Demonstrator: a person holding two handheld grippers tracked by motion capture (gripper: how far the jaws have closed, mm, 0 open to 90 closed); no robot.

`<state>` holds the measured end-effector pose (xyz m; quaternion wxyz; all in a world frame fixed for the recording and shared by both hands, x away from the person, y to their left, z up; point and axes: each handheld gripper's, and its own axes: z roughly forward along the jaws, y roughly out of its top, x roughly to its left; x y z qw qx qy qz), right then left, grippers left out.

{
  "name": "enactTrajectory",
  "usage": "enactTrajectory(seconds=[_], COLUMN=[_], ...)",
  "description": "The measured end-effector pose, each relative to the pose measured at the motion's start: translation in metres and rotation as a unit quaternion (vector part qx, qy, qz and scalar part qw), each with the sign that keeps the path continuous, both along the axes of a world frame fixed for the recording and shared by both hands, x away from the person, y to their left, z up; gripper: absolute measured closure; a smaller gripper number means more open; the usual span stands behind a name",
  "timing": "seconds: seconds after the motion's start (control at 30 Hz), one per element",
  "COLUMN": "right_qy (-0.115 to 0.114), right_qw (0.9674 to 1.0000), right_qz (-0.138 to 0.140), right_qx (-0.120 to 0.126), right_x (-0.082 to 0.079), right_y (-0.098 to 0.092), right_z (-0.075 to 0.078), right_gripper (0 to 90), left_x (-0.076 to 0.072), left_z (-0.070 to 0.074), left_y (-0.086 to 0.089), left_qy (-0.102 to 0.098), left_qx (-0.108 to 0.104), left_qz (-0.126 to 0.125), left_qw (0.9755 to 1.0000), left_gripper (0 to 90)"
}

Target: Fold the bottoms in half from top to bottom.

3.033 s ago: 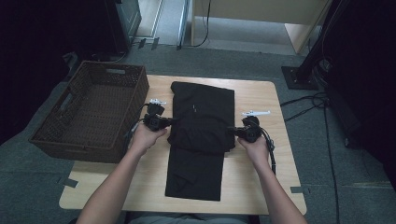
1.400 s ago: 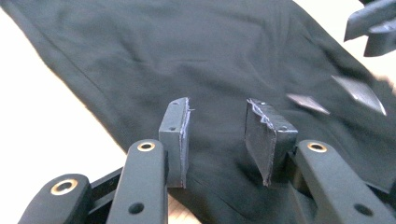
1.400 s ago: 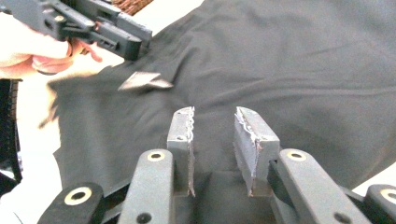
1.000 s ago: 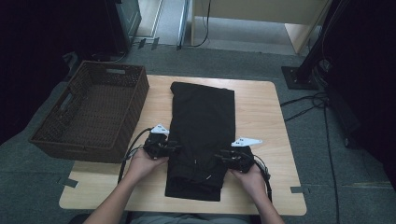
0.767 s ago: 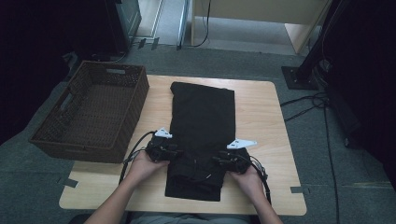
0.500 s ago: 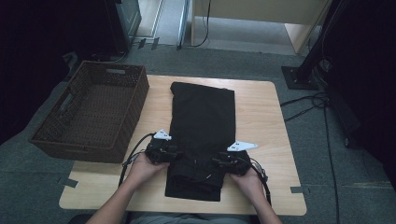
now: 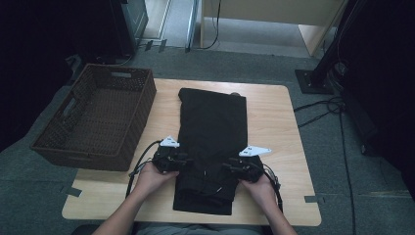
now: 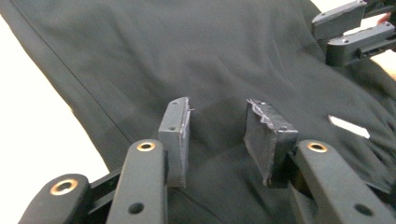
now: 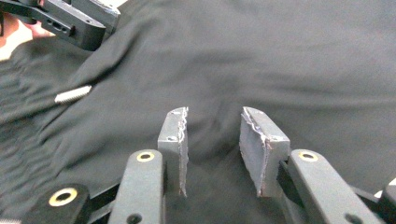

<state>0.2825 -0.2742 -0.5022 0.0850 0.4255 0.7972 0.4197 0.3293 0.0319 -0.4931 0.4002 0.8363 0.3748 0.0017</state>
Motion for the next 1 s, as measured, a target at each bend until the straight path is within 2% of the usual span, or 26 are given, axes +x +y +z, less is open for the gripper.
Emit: enactTrajectory(seconds=[0.1, 0.13, 0.2, 0.27, 0.33, 0.37, 0.43, 0.53, 0.6, 0.73, 0.87, 0.97, 1.0], right_qy=[-0.016, -0.017, -0.018, -0.013, -0.004, 0.007, 0.011, 0.006, 0.015, 0.028, 0.013, -0.003, -0.004], right_qw=[0.9998, 0.9997, 0.9996, 0.9994, 0.9993, 0.9992, 0.9988, 0.9981, 0.9974, 0.9968, 0.9972, 0.9974, 0.9976], right_qz=[-0.009, -0.018, -0.020, -0.029, -0.037, -0.041, -0.048, -0.059, -0.067, -0.068, -0.059, -0.054, -0.055], right_qx=[-0.003, -0.002, -0.005, -0.009, 0.000, 0.000, -0.007, -0.018, -0.021, -0.033, -0.044, -0.047, -0.042], right_x=[0.012, 0.022, 0.028, 0.040, 0.053, 0.061, 0.071, 0.082, 0.089, 0.094, 0.091, 0.088, 0.086], right_y=[-0.004, -0.007, -0.008, -0.009, -0.012, -0.012, -0.011, -0.009, -0.008, -0.005, -0.004, -0.004, -0.004], right_z=[0.006, 0.009, 0.010, 0.010, 0.009, 0.008, 0.006, 0.004, 0.001, -0.008, -0.009, -0.011, -0.012], right_gripper=[61.6, 61.6, 61.6, 61.5, 60.3, 60.7, 64.1, 67.4, 68.0, 68.4, 68.3, 68.1, 68.1], left_x=[0.016, 0.021, 0.032, 0.044, 0.055, 0.059, 0.069, 0.081, 0.087, 0.089, 0.081, 0.076, 0.075], left_z=[0.005, 0.007, 0.010, 0.011, 0.011, 0.011, 0.010, 0.007, 0.003, -0.010, -0.015, -0.018, -0.018], left_y=[0.001, 0.001, -0.001, -0.005, -0.010, -0.012, -0.015, -0.022, -0.024, -0.025, -0.022, -0.017, -0.016], left_qy=[-0.004, -0.008, -0.016, -0.019, -0.020, -0.024, -0.024, -0.027, -0.025, -0.009, -0.019, -0.001, 0.001], left_qx=[-0.005, -0.012, -0.010, -0.002, 0.003, 0.007, 0.015, 0.032, 0.043, 0.050, 0.028, 0.006, 0.005], left_qz=[0.002, 0.004, 0.006, 0.006, 0.004, 0.002, -0.001, -0.004, -0.004, -0.001, 0.006, 0.015, 0.014], left_qw=[1.0000, 0.9999, 0.9998, 0.9998, 0.9998, 0.9997, 0.9996, 0.9991, 0.9988, 0.9987, 0.9994, 0.9999, 0.9999], left_gripper=[62.1, 63.1, 63.1, 63.8, 63.9, 63.9, 63.9, 63.6, 63.6, 64.4, 65.7, 69.9, 70.7])
